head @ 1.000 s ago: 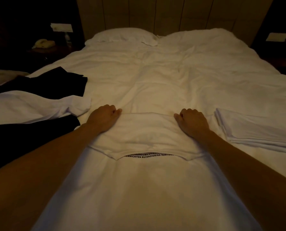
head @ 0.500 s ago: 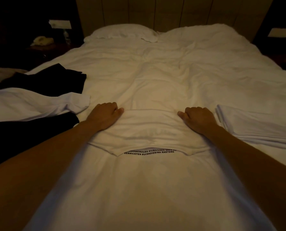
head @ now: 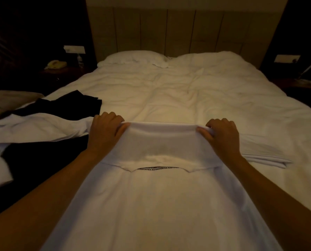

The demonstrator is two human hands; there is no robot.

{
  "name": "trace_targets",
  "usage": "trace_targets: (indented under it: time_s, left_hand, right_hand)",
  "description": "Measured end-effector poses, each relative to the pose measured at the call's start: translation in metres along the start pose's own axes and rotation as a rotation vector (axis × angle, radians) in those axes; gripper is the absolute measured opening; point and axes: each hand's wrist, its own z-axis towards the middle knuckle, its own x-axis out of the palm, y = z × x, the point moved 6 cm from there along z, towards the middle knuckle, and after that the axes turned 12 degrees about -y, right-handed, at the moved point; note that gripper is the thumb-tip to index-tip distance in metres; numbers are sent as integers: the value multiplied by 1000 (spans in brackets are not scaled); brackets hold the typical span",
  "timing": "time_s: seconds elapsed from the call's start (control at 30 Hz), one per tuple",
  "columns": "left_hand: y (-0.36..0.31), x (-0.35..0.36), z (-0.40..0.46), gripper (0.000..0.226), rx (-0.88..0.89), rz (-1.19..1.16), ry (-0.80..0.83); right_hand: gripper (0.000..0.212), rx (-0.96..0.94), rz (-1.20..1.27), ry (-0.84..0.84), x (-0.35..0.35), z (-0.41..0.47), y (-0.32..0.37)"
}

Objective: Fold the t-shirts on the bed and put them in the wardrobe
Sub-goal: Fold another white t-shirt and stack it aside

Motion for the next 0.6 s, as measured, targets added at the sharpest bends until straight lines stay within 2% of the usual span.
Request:
trace_targets:
  time_s: [0.1,0.23,0.33,0.47,0.6]
  left_hand:
    - [-19,-38,-18,41,-12,15,-85]
    - [-41,-75,-58,43,22,7,-119]
    - [-55,-90,-104,43,20,-13,-36]
    - [-63,-103,-156,38,-33,-39,116]
    - [-61,-114,-171,58,-123,-44,256]
  right_hand:
    - [48,-10,-15,-45,-32,-18,11]
    - [43,-31,-4,-41,-68,-62,25]
    - [38,-37,37,33,-85,-110,36]
    - [32,23,78,232,-98,-169,47]
    - [23,139,24,335,-108,-179,49]
